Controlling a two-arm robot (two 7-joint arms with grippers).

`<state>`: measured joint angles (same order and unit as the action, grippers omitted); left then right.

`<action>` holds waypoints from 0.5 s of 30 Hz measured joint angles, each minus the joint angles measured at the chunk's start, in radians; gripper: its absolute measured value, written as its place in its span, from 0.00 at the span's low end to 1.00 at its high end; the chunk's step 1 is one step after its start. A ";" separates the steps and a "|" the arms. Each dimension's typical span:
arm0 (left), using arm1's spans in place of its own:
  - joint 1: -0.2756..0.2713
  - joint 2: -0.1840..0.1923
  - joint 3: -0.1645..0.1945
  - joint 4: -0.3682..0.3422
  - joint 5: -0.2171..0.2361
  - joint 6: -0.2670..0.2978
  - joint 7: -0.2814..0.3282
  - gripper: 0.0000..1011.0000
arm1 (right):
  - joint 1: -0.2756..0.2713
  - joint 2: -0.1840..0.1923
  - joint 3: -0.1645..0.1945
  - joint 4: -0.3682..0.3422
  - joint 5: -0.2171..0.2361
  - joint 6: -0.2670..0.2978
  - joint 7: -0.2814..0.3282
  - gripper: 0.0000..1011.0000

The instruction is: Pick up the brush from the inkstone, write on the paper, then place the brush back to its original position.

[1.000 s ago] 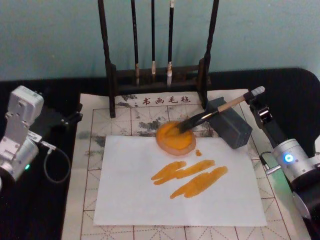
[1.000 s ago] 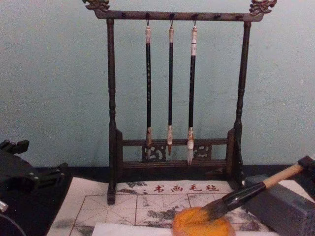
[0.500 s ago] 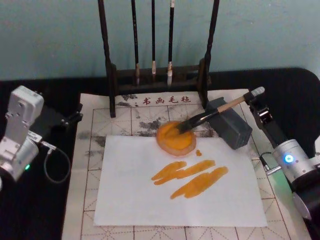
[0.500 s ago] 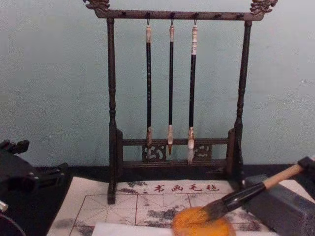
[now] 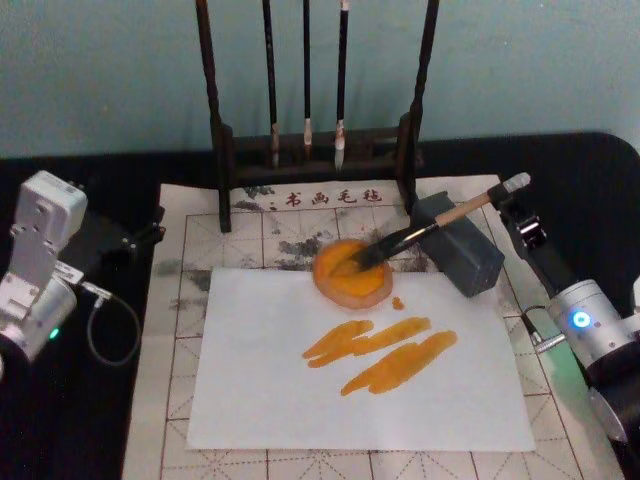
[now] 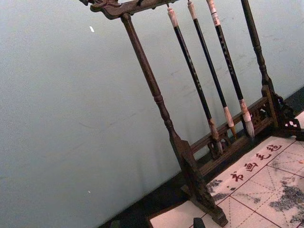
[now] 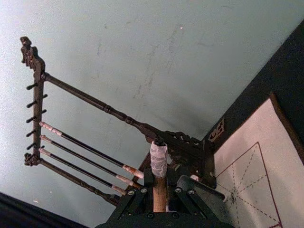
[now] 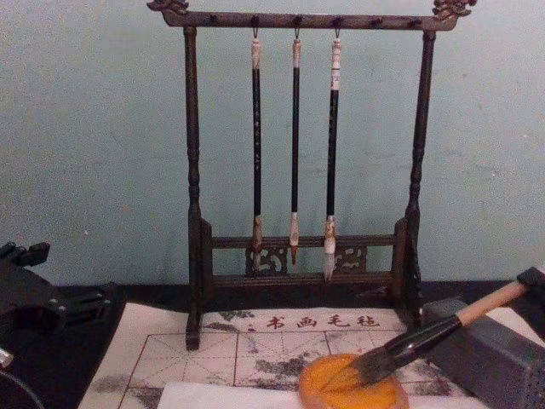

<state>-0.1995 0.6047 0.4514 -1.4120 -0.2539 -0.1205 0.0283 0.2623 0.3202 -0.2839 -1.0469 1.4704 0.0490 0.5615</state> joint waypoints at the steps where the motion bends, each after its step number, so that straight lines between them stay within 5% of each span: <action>1: 0.000 0.000 0.000 0.000 0.000 0.000 0.000 0.99 | -0.001 0.001 0.000 -0.004 0.000 0.000 -0.002 0.18; 15: 0.000 0.000 0.000 0.000 0.000 0.000 0.000 0.99 | -0.010 0.019 -0.009 -0.041 -0.011 -0.014 -0.025 0.18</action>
<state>-0.1995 0.6047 0.4514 -1.4120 -0.2539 -0.1205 0.0283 0.2526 0.3390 -0.2934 -1.0880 1.4593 0.0352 0.5360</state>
